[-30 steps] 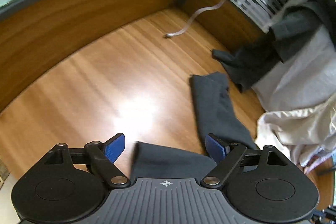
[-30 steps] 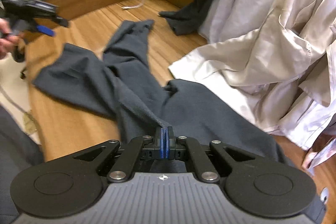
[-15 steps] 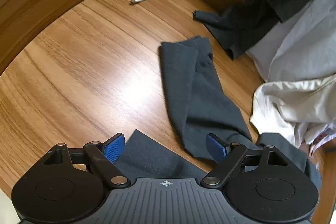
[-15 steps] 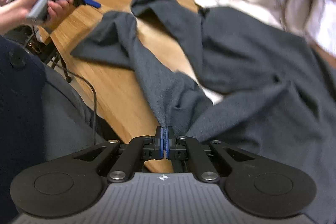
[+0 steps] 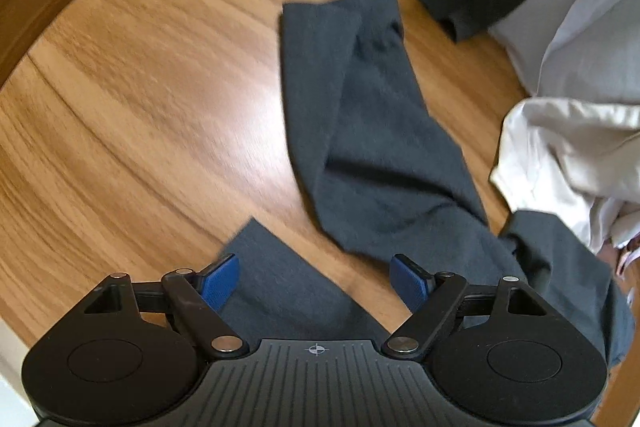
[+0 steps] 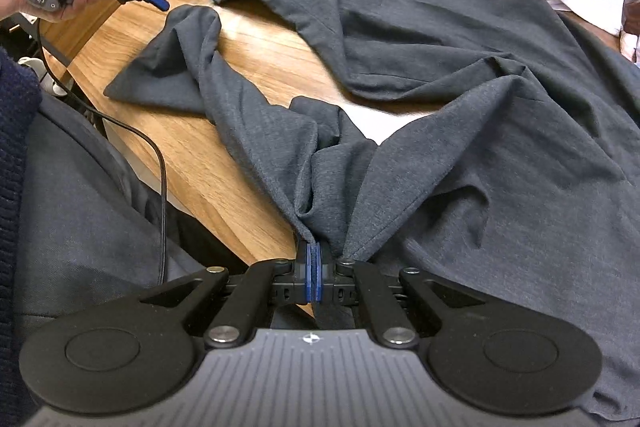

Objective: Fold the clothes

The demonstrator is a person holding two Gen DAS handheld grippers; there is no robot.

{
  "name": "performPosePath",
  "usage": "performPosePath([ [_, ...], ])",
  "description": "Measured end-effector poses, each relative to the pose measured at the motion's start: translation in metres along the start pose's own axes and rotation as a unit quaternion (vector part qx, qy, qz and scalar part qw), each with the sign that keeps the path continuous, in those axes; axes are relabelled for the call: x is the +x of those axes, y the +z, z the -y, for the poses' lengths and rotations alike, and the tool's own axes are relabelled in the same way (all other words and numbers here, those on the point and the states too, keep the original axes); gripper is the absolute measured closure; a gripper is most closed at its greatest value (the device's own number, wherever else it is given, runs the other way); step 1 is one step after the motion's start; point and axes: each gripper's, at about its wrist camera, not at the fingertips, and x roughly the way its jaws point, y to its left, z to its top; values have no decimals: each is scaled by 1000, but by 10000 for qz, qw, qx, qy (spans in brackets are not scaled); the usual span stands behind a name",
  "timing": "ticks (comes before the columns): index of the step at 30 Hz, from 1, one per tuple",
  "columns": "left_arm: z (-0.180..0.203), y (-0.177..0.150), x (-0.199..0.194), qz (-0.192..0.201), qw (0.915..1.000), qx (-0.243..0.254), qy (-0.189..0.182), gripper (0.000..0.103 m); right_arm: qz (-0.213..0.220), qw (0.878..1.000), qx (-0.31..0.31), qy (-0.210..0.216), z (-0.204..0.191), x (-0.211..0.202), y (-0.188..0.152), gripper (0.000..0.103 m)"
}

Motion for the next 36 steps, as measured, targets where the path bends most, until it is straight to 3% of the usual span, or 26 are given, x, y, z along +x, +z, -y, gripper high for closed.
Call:
performPosePath([
  [9,18,-11,17,-475,9974,42,543,20,150,9997,131,-104,2,-1,-5,100],
  [12,21,-15,19,-493,9969,62,613,33,190,9995,197,-140,2,-1,-7,100],
  [15,16,-20,17,-401,9981,-18,468,57,224,9994,219,-166,1,-1,-8,100],
  [17,12,-21,12,-306,9992,-87,230,86,243,9993,208,-185,1,-1,-8,100],
  [19,7,-22,7,-203,9997,-159,-41,95,260,9992,201,-207,0,-1,-8,100],
  [24,0,-16,-27,354,9963,-136,-774,99,365,9989,218,-213,2,-3,-1,100],
  [29,-8,-12,-70,915,9862,-11,-1376,99,575,9978,199,-273,3,-8,13,100],
  [32,-16,-16,-87,1074,9835,19,-1459,99,712,9967,211,-317,5,-10,23,100],
  [36,-48,-35,-95,949,9874,-27,-1267,99,755,9964,178,-351,7,-9,34,100],
])
